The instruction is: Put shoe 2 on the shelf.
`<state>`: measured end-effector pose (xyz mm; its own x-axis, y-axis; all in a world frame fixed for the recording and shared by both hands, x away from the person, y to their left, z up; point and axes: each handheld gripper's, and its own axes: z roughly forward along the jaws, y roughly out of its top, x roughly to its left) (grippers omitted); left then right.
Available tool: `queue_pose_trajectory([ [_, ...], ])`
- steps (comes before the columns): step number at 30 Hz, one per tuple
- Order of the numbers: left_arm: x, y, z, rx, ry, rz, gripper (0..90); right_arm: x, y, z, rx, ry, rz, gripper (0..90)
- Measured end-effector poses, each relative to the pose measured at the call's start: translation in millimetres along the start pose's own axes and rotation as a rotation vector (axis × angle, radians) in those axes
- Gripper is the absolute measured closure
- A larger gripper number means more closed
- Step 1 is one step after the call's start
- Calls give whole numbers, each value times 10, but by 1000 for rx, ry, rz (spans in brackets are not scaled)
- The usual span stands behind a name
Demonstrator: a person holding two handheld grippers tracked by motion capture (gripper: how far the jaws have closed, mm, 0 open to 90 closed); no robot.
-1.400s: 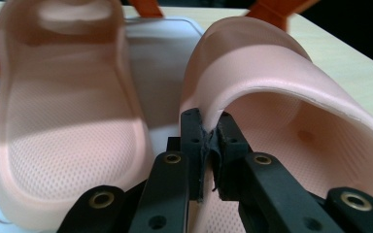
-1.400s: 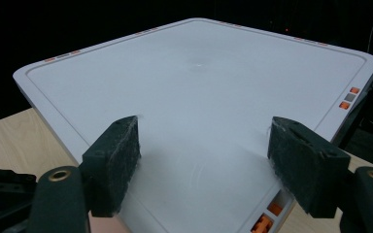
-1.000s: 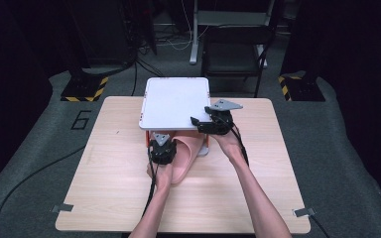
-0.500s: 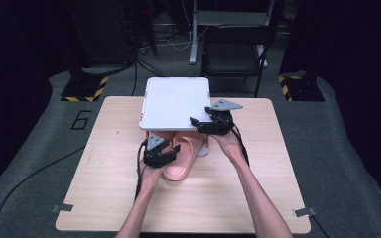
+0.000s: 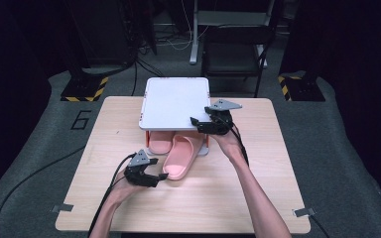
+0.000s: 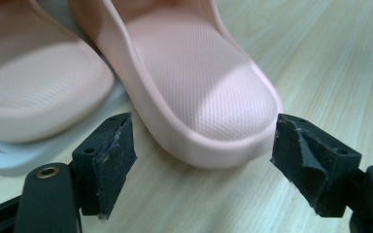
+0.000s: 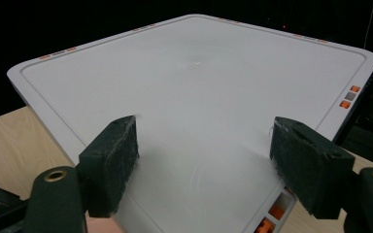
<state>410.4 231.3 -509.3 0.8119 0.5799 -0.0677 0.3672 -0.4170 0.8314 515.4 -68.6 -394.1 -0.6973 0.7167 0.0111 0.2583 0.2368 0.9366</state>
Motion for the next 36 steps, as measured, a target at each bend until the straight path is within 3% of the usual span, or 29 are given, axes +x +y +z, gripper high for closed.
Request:
queue_pose_trajectory([
  [4,-61,-38,90,43,-36,33,254,-7,3,-2,2,2,-6,254],
  [12,-77,43,214,29,4,31,307,-9,4,0,1,2,-8,254],
  [13,-77,63,243,16,7,17,315,-9,4,2,0,2,-9,254],
  [14,-66,84,264,13,19,18,315,-9,4,2,0,2,-9,254],
  [15,-76,101,298,0,25,-12,320,-8,4,3,0,2,-9,254],
  [16,-63,127,325,-5,45,4,327,-7,4,3,0,1,-8,254],
  [18,-77,165,390,-25,54,-31,334,-8,4,2,0,1,-9,254],
  [19,-96,218,473,-30,83,-56,335,-9,4,1,0,2,-9,254],
  [25,-91,366,679,-41,148,-74,337,-6,3,0,1,1,-5,254],
  [28,-77,416,792,-71,183,-123,342,-8,4,2,0,1,-9,254],
  [32,-68,467,914,-89,221,-154,345,-7,4,1,1,1,-9,254],
  [36,-62,530,987,-71,246,-141,340,-5,2,-1,2,0,-5,254],
])
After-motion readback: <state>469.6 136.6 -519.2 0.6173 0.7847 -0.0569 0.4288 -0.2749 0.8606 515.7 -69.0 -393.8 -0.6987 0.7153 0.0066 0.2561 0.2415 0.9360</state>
